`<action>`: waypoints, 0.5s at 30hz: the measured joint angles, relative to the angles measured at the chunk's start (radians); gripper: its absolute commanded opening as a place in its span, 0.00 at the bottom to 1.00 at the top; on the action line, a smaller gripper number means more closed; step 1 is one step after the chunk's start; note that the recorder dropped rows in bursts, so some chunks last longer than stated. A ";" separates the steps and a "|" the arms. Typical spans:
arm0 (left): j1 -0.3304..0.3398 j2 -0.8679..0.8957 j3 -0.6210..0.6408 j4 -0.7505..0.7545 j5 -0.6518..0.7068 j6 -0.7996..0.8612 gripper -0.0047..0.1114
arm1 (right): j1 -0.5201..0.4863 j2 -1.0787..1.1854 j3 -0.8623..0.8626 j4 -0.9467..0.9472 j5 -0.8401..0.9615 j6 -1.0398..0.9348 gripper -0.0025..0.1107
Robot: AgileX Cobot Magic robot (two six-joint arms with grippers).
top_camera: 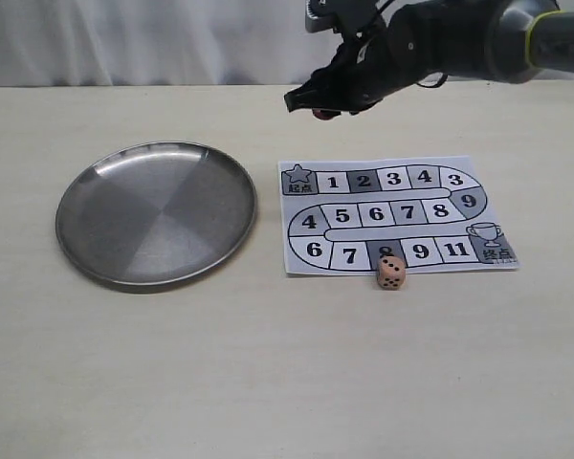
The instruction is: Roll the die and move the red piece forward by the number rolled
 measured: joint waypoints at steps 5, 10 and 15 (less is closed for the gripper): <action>0.000 0.000 0.000 0.000 0.000 0.000 0.04 | -0.016 0.098 0.000 0.002 0.008 0.000 0.06; 0.000 0.000 0.000 0.000 0.000 0.000 0.04 | -0.016 0.196 -0.001 0.013 0.009 0.000 0.06; 0.000 0.000 0.000 0.000 0.000 0.000 0.04 | -0.016 0.200 -0.002 0.013 0.004 0.000 0.06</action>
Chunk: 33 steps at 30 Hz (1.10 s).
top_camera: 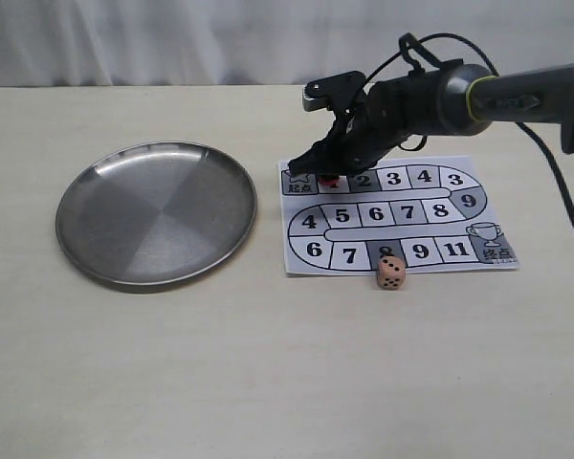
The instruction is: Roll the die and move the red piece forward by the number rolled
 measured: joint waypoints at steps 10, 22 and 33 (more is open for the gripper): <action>0.000 0.000 0.000 0.000 0.000 0.000 0.04 | 0.000 -0.066 0.003 0.000 0.067 0.000 0.06; 0.000 0.000 0.000 0.000 0.000 0.000 0.04 | -0.075 -0.141 0.086 -0.038 0.000 0.000 0.06; 0.000 0.000 0.000 0.000 0.000 0.000 0.04 | -0.075 -0.059 0.105 -0.038 -0.041 0.000 0.06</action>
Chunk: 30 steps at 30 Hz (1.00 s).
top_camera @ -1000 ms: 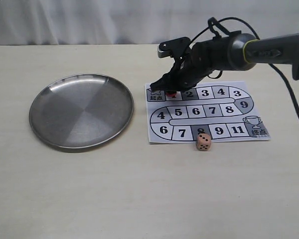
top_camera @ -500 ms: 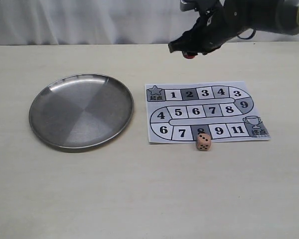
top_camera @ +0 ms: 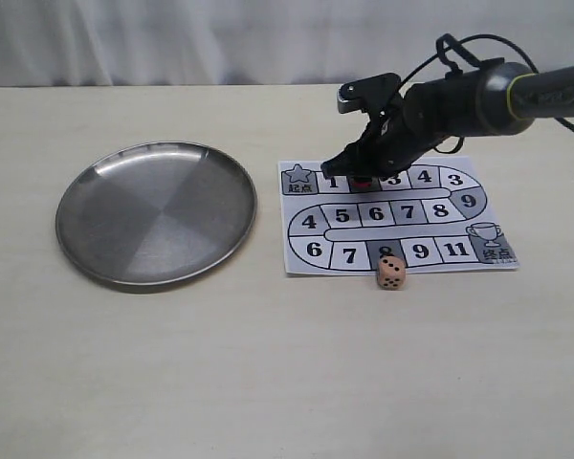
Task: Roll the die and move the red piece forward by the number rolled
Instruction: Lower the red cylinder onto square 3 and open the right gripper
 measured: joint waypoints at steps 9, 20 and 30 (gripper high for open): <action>0.000 0.000 0.000 0.000 0.000 0.000 0.04 | -0.057 -0.223 0.002 0.000 0.023 0.000 0.06; 0.000 0.000 0.000 0.000 0.000 0.000 0.04 | -0.092 -0.130 0.025 0.000 0.055 0.000 0.06; 0.000 0.000 0.000 0.000 0.000 0.000 0.04 | -0.092 -0.016 0.025 0.000 0.043 0.000 0.08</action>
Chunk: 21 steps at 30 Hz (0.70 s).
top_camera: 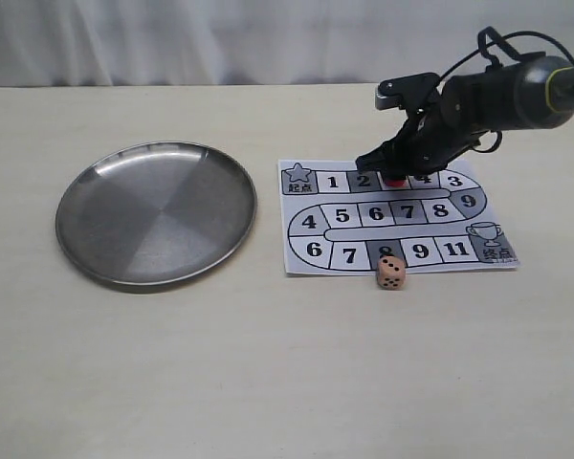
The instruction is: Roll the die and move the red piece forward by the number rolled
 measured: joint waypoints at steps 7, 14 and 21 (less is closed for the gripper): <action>0.000 0.000 0.000 0.000 0.000 0.000 0.04 | 0.000 0.000 -0.002 0.000 0.000 0.000 0.48; 0.000 0.000 0.000 0.000 0.000 0.000 0.04 | 0.000 -0.026 0.002 0.002 0.034 0.013 0.68; 0.000 0.000 0.000 0.000 0.000 0.000 0.04 | 0.000 -0.277 0.004 0.007 0.029 0.009 0.06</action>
